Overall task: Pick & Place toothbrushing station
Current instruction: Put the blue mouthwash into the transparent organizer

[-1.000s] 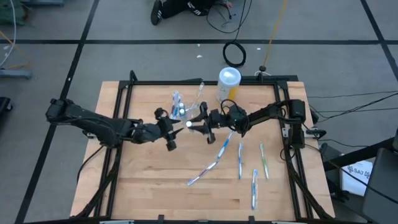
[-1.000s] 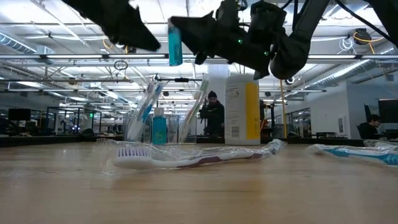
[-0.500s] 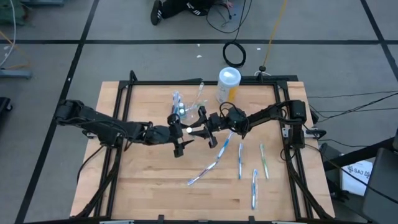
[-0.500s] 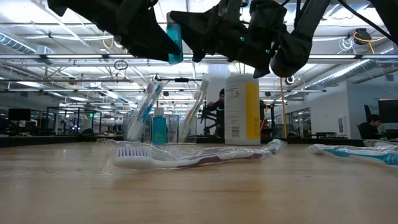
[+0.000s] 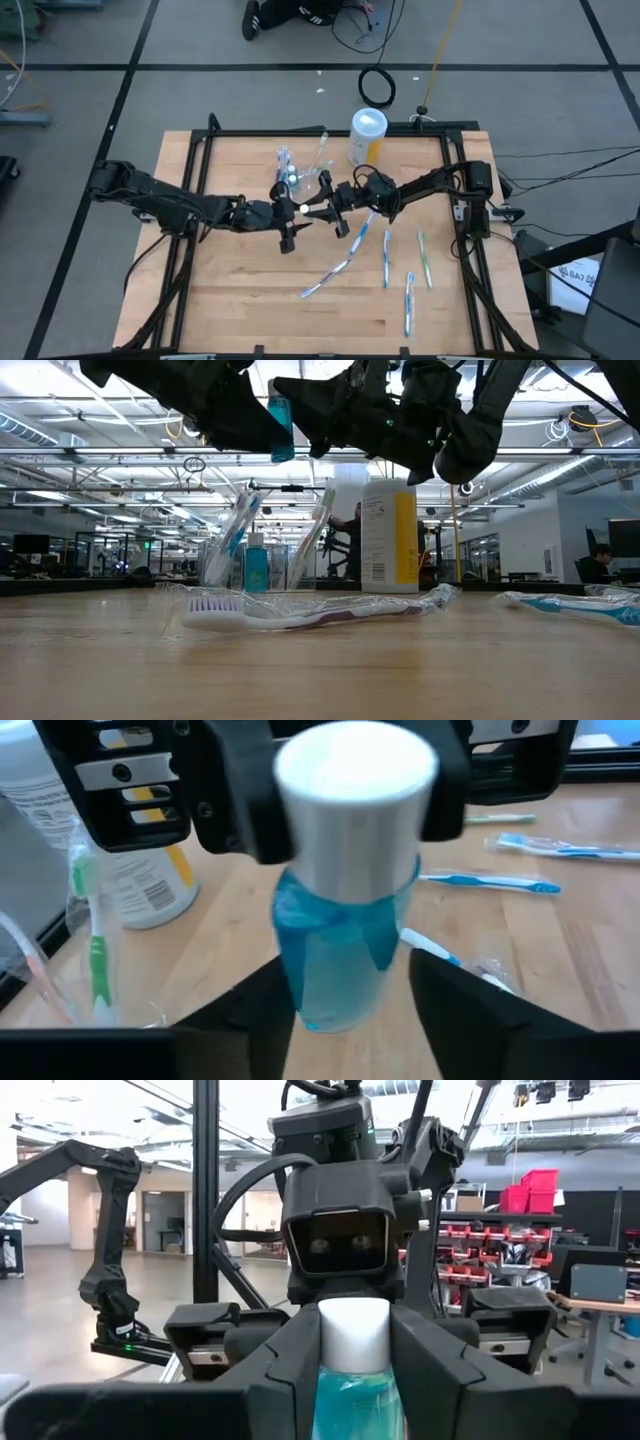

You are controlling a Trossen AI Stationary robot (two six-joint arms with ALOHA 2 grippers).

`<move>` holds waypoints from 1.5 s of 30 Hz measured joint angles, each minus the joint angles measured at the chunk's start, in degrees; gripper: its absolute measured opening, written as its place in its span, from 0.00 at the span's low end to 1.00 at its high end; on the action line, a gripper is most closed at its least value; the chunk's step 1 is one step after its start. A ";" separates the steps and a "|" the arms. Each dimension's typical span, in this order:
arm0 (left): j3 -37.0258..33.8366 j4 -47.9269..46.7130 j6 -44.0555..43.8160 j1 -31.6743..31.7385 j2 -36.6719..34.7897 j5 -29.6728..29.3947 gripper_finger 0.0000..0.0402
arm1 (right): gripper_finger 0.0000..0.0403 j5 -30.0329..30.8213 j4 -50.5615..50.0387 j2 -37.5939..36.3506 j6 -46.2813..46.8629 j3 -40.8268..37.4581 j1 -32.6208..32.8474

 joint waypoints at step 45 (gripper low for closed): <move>0.01 0.08 1.72 -0.02 0.02 5.48 0.30 | 0.36 -5.65 -0.75 0.00 -0.37 0.02 -0.02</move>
